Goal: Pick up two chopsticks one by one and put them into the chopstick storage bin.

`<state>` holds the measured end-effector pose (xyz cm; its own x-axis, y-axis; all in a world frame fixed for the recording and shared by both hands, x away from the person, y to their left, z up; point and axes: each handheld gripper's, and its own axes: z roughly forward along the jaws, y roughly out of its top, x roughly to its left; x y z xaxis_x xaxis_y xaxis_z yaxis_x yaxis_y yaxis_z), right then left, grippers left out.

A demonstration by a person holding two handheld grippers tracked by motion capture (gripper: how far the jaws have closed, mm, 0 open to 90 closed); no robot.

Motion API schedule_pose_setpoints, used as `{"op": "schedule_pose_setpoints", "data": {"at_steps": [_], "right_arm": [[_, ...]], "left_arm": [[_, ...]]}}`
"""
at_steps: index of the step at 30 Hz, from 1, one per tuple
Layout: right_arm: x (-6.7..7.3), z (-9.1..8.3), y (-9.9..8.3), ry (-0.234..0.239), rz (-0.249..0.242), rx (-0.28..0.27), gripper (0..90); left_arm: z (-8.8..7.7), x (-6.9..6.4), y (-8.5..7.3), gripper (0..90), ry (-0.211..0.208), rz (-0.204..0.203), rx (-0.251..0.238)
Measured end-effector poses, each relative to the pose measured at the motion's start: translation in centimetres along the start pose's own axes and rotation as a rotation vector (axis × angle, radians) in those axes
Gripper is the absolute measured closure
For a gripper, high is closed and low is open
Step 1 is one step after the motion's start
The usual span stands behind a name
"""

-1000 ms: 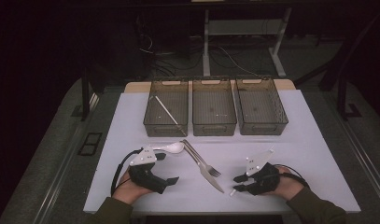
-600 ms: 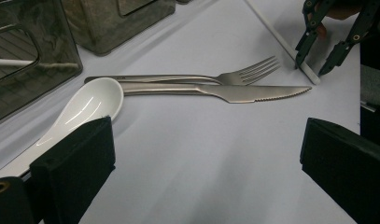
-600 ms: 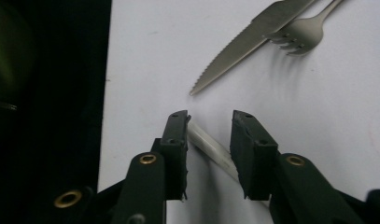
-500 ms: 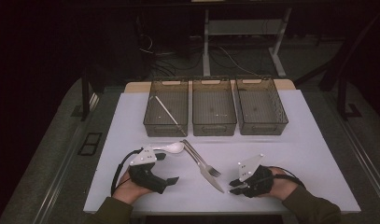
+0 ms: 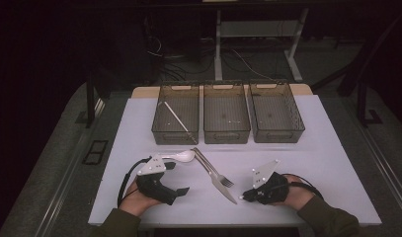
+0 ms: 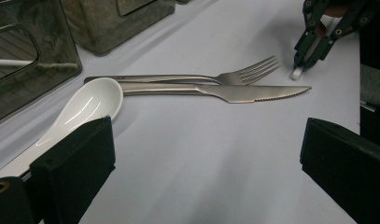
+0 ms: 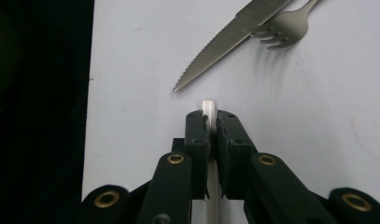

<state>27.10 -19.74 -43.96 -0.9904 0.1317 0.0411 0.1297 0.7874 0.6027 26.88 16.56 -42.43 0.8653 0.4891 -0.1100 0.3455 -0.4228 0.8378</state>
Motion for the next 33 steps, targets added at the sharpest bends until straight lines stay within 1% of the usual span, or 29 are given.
{"op": "schedule_pose_setpoints", "data": {"at_steps": [2,4,7,8,9,10,11,12,14,16,20,24,29,31,33], "right_arm": [[-0.3,-0.2,-0.1,-0.038,0.010,-0.004,83.2],[-0.9,-0.6,-0.2,-0.061,0.047,-0.021,83.2],[-2.2,-1.2,-0.5,-0.126,0.135,-0.033,83.2],[-2.5,-1.3,-0.6,-0.138,0.155,-0.036,83.2],[-3.1,-1.4,-0.7,-0.159,0.202,-0.045,83.2],[-3.5,-1.4,-0.8,-0.188,0.232,-0.050,83.2],[-4.0,-1.5,-0.9,-0.202,0.266,-0.054,83.2],[-4.4,-1.5,-0.9,-0.219,0.291,-0.062,83.2],[-5.3,-1.6,-0.9,-0.255,0.325,-0.070,83.2],[-6.1,-1.5,-0.6,-0.281,0.345,-0.080,83.1],[-7.6,-1.0,0.3,-0.311,0.373,-0.093,83.1],[-8.8,-0.2,1.2,-0.311,0.393,-0.112,83.1],[-9.4,1.0,1.7,-0.314,0.395,-0.101,83.0],[-9.4,1.4,1.7,-0.317,0.392,-0.088,82.4],[-9.3,1.5,1.7,-0.317,0.395,-0.090,80.4]], "left_arm": [[0.0,0.0,0.0,2.4,0.000,0.000,-0.001],[0.0,0.0,0.0,2.4,0.000,-0.001,0.000],[0.0,0.0,0.0,2.5,-0.001,0.000,0.001],[0.0,0.0,0.0,2.5,-0.001,0.000,0.002],[0.0,0.0,0.0,2.4,-0.001,0.000,0.002],[0.0,0.0,0.0,2.5,-0.001,0.000,0.002],[0.0,0.0,0.0,2.5,-0.001,0.001,0.003],[0.0,0.0,0.0,2.5,-0.001,0.002,0.003],[0.0,0.0,0.0,2.5,-0.002,0.003,0.004],[0.0,0.0,0.0,2.5,-0.003,0.002,0.001],[0.0,0.0,0.0,2.5,-0.002,0.003,0.001],[-0.1,0.0,0.0,2.4,-0.003,0.006,-0.001],[-0.2,0.1,0.0,2.5,-0.001,-0.003,-0.002],[-0.2,0.1,0.0,2.4,-0.002,-0.001,0.001],[-0.2,0.0,0.0,2.5,-0.002,-0.002,-0.001]]}}
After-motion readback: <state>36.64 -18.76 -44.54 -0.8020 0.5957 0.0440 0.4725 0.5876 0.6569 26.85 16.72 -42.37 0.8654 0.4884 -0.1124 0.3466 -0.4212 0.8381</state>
